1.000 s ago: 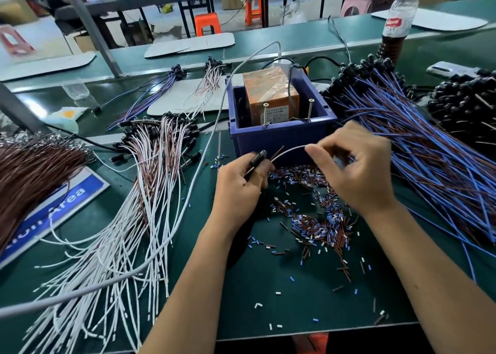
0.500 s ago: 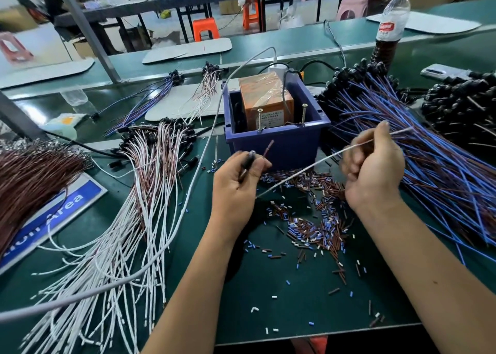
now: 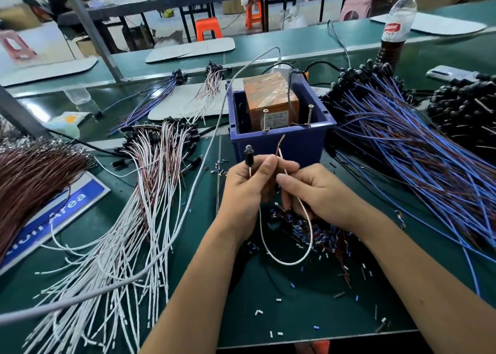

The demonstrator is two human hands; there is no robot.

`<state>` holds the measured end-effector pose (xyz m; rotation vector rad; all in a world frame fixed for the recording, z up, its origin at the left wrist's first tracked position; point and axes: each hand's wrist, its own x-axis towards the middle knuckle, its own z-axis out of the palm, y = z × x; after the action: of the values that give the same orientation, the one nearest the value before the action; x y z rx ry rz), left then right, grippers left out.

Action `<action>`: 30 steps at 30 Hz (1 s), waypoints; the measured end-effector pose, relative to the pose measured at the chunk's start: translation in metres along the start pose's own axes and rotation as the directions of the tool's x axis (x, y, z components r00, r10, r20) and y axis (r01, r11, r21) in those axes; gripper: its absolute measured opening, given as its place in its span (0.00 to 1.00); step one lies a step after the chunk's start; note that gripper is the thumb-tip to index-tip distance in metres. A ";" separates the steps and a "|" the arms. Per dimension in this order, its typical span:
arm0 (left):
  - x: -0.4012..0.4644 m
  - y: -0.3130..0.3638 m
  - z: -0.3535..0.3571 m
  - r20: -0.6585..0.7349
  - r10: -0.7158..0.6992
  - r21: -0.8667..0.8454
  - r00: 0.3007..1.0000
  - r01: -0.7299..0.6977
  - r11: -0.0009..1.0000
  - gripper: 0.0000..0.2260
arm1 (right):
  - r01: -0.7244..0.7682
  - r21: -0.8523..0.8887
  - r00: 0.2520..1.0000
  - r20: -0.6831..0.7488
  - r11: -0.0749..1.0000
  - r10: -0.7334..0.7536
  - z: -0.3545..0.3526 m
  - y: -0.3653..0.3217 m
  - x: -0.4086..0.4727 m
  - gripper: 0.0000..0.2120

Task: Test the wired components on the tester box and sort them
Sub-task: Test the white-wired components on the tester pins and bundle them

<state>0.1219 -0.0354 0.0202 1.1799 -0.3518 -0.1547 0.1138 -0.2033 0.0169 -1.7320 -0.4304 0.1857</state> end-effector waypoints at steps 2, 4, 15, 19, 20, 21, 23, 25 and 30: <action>0.001 0.002 0.000 -0.053 -0.059 -0.076 0.997 0.055 0.996 0.11 | 0.009 0.082 0.996 -0.087 0.997 -0.002 -0.001 0.000 0.001 0.28; 0.002 0.005 -0.001 -0.045 -0.120 -0.140 0.992 0.113 0.984 0.10 | 0.051 0.188 0.971 -0.240 0.981 -0.004 -0.006 0.001 0.005 0.23; 0.004 -0.003 0.003 -0.064 -0.064 -0.165 0.996 0.053 0.985 0.13 | 0.032 0.385 0.972 -0.225 0.922 0.061 -0.004 -0.005 0.002 0.18; 0.007 -0.011 0.005 -0.205 0.171 0.098 0.964 -0.154 0.983 0.12 | -0.062 0.354 0.980 -0.155 0.933 0.124 -0.001 -0.007 0.001 0.17; 0.008 -0.012 0.004 -0.217 0.216 0.168 0.952 -0.182 0.969 0.12 | -0.074 0.337 0.984 -0.128 0.939 0.124 0.000 -0.008 0.001 0.14; 0.009 -0.013 0.005 -0.218 0.252 0.232 0.943 -0.201 0.952 0.12 | -0.069 0.320 0.987 -0.115 0.945 0.111 0.001 -0.008 0.000 0.11; 0.010 -0.013 0.006 -0.208 0.316 0.331 0.926 -0.237 0.913 0.11 | -0.024 0.289 0.987 -0.148 0.957 0.070 0.001 -0.008 0.000 0.04; 0.011 -0.012 0.006 -0.230 0.452 0.468 0.862 -0.309 0.828 0.09 | 0.061 0.254 0.967 -0.254 0.965 0.006 0.000 -0.007 0.000 0.04; 0.015 -0.009 0.001 -0.374 0.745 0.722 0.552 -0.331 0.608 0.07 | 0.291 -0.050 0.760 -0.595 0.955 -0.262 -0.001 -0.007 -0.002 0.11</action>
<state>0.1361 -0.0444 0.0154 1.5700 -0.1355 1.0346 0.1106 -0.2038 0.0232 -1.5555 -0.2019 -0.5591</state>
